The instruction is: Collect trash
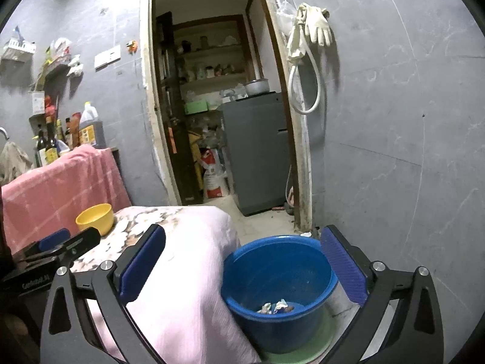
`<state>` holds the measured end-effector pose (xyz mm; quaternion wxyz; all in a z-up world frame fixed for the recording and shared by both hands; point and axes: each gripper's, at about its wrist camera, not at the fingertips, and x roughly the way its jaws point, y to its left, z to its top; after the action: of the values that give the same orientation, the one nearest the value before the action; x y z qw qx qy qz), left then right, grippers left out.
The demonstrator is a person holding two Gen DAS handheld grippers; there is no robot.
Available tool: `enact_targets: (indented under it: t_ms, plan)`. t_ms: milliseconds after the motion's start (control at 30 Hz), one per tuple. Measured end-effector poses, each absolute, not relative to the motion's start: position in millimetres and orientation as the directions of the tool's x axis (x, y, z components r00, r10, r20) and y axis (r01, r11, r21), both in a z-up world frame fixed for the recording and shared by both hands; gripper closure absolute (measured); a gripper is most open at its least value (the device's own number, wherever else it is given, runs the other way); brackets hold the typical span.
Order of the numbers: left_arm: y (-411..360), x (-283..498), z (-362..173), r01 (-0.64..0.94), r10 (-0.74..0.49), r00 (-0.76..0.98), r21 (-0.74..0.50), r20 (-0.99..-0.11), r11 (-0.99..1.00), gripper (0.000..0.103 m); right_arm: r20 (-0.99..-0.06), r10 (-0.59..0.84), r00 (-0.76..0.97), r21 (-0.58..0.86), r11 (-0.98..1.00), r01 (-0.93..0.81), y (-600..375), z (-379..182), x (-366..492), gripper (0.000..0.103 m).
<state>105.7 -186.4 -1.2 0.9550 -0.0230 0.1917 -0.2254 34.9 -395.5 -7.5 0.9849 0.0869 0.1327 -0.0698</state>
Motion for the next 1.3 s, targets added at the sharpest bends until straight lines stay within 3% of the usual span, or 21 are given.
enact_targets:
  t_ms: [367, 1067, 1300]
  plan:
    - [-150, 60, -10, 0.381, -0.393, 0.854, -0.104, -0.342, 0.919, 0.002, -0.216, -0.091, 0.972, 0.127, 0.985, 0.121, -356, -12, 1, 0.0]
    - [-93, -2, -31, 0.319, -0.318, 0.907, -0.044, -0.277, 0.947, 0.002, -0.213, -0.078, 0.974, 0.095, 0.991, 0.1, -302, -37, -44, 0.0]
    - [-80, -16, -46, 0.291, -0.293, 0.909, -0.054, -0.295, 0.955, 0.002, -0.211, -0.076, 0.974, 0.078, 0.992, 0.094, -290, -48, -54, 0.0]
